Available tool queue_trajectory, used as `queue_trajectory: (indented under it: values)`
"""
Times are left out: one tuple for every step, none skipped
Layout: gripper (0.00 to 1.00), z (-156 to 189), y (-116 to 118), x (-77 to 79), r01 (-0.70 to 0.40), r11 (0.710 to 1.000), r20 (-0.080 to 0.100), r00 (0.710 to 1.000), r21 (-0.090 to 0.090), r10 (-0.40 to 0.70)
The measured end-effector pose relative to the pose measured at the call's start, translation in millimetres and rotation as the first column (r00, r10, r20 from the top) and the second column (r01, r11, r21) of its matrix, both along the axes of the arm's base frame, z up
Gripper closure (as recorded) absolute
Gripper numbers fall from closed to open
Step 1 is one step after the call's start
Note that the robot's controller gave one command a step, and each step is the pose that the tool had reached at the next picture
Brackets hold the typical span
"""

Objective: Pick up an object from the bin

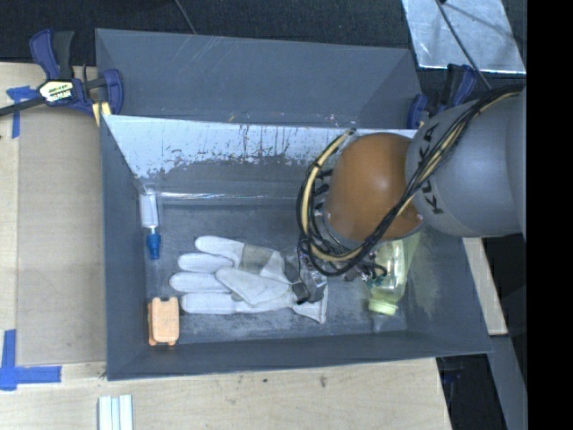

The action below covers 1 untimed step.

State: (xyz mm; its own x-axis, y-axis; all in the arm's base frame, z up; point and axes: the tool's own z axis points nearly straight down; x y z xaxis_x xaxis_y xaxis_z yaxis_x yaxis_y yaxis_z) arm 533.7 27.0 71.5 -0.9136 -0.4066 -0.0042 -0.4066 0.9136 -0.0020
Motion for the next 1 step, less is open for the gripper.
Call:
queue_trajectory:
  values:
    - [1.0, 0.0, 0.0, 0.0, 0.0, 1.0, 0.0, 1.0, 0.0, 0.0]
